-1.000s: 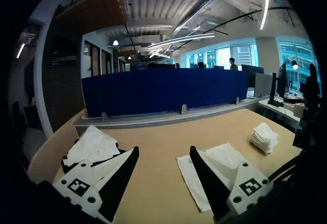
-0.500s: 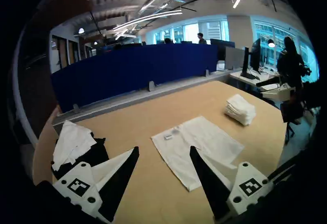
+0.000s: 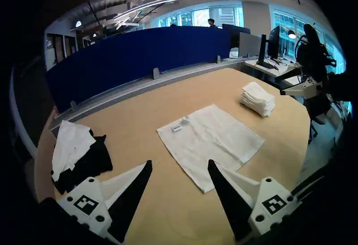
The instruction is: Fold towel
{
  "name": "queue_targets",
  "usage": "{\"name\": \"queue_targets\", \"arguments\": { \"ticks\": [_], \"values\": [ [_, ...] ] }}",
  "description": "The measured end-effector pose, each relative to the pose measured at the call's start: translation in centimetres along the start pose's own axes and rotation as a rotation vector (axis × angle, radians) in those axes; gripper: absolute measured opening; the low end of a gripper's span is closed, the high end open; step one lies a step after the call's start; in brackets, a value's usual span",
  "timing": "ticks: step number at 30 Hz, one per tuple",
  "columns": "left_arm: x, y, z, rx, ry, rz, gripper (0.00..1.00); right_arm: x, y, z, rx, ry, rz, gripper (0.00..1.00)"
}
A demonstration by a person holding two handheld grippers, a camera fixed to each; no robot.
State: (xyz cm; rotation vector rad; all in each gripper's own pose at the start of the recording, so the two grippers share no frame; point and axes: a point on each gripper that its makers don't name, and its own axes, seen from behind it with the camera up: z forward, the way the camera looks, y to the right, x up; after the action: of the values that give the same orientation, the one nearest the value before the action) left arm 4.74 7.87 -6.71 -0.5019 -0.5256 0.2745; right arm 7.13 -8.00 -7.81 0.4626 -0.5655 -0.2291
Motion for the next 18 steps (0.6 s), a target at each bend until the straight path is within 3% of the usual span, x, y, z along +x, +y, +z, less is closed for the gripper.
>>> {"name": "queue_targets", "arguments": {
  "ticks": [9, 18],
  "values": [
    [-2.9, 1.4, 1.7, -0.038, -0.048, 0.005, 0.92, -3.3, -0.5, 1.4, 0.022, -0.052, -0.008, 1.00],
    [-7.0, 3.1, 5.0, -0.068, -0.111, 0.006, 0.92, -7.5, -1.7, 4.1, 0.045, -0.101, -0.014, 1.00]
  ]
}}
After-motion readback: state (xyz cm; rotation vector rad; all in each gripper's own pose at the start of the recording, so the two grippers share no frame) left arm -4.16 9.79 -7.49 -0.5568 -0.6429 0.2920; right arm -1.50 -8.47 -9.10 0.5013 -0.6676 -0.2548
